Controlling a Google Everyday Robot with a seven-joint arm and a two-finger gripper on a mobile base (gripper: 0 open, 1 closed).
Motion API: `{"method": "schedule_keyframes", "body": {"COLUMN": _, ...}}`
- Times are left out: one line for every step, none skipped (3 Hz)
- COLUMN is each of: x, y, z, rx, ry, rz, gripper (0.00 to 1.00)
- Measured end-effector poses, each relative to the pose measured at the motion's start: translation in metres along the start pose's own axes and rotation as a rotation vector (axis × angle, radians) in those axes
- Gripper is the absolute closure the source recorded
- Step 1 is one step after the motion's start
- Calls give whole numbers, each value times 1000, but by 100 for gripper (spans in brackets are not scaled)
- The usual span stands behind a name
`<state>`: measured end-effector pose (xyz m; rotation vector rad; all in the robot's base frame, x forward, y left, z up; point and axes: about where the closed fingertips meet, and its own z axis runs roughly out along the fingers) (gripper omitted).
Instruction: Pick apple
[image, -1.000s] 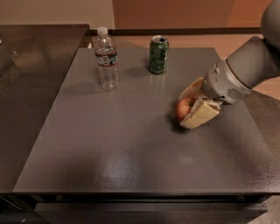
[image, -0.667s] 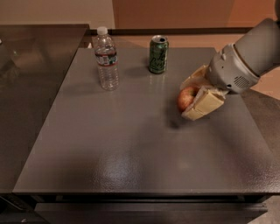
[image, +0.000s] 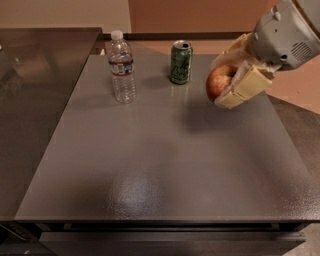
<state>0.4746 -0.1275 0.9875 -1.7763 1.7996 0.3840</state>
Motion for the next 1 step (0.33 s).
{"method": "schedule_keyframes", "body": {"x": -1, "y": -1, "z": -2, "rx": 3, "ry": -1, "rz": -3, "gripper": 100}}
